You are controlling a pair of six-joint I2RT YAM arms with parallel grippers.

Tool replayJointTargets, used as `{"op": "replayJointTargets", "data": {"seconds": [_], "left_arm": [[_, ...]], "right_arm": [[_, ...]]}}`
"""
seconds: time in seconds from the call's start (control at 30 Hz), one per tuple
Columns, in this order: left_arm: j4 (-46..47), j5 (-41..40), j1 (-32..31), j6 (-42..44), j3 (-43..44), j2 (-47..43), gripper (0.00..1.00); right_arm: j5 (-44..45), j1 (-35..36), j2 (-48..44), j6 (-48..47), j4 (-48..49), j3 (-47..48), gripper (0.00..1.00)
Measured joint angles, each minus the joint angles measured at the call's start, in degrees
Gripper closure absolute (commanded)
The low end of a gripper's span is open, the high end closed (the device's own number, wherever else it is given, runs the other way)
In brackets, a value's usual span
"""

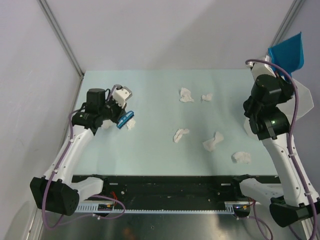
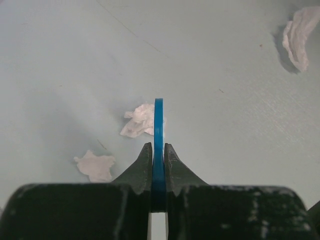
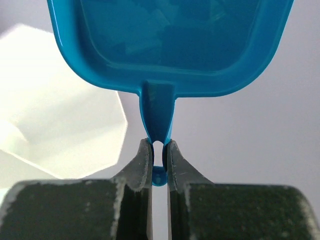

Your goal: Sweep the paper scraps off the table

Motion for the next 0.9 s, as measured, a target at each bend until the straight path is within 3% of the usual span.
{"op": "replayJointTargets", "data": {"seconds": [0.13,0.27,0.4,0.53,0.67,0.9], "left_arm": [[0.15,-1.75,0.37,-1.18,1.42,0.17,1.0],[0.55,-3.78,1.05,-1.97,1.81,1.05,1.0],[0.55,-5.29,2.56,-2.29,1.81,2.25,1.0],[0.98,-7.37,4.11,-2.69,1.81,3.82,1.0],[1.9,-9.9,4.59,-2.67,1.7,5.44,1.0],[4.55,-12.79,5.31,-2.64,1.18,9.94,1.0]], "right_arm": [[2.27,8.83,1.86,6.97,-1.88,6.43,1.0],[-0.81,18.21,5.57,20.81,-12.5,16.63,1.0],[-13.88,24.7,9.03,35.36,-20.98,19.5,1.0],[-31.47,28.98,15.06,43.87,-22.73,16.2,1.0],[-46.58,33.31,30.21,50.12,-23.28,16.15,1.0],[-63.04,40.02,53.09,54.75,-28.02,19.19,1.0]]}}
